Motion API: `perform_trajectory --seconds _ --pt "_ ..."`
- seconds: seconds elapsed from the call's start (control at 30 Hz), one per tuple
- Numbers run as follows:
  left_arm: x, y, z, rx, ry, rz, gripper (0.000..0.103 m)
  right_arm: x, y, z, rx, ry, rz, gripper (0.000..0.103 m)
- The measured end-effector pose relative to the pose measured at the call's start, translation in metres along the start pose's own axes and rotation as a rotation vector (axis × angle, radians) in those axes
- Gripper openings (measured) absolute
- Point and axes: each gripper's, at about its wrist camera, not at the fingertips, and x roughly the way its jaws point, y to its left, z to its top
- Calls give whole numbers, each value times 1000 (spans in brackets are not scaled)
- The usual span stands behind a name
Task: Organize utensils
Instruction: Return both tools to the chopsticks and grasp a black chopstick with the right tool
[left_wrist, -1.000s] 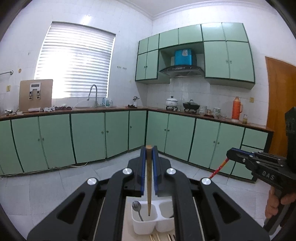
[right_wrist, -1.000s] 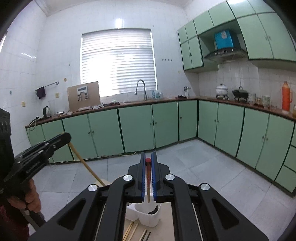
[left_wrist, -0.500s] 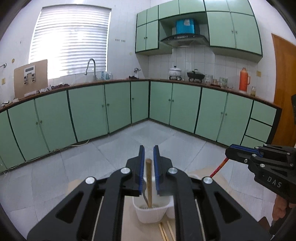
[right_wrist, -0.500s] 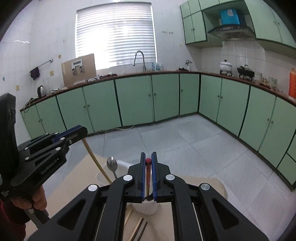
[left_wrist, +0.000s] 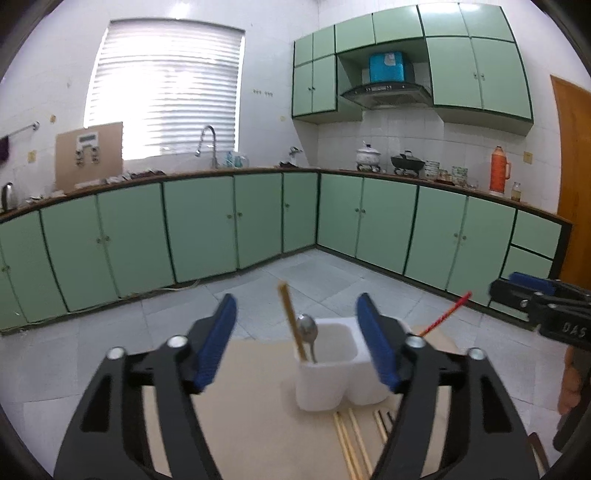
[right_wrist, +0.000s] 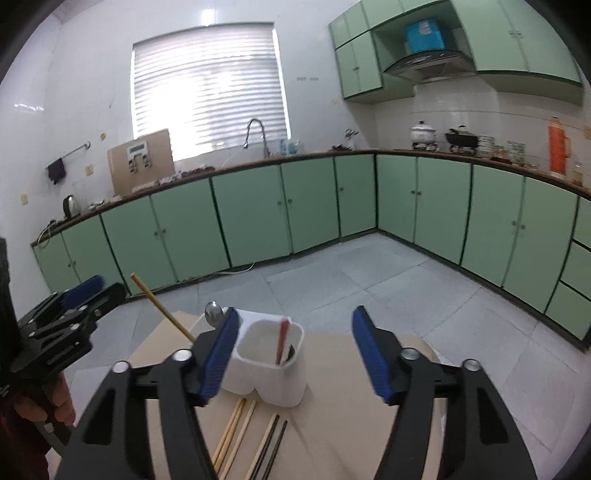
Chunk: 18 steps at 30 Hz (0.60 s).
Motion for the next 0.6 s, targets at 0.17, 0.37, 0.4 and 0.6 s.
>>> perform_trajectory --seconds 0.17,0.37,0.4,0.6 --pt "-30 -5 -33 39 -4 51 84 -24 0 -44 1 -22 -78 90" --pt "-43 -11 -79 57 88 41 88 -30 1 -94 46 39 -104 97" --pt "-44 -11 -87 59 115 40 88 -30 1 -103 51 56 -108 97" --pt "-49 -6 -127 50 235 21 88 -37 6 -149 61 147 -111 97"
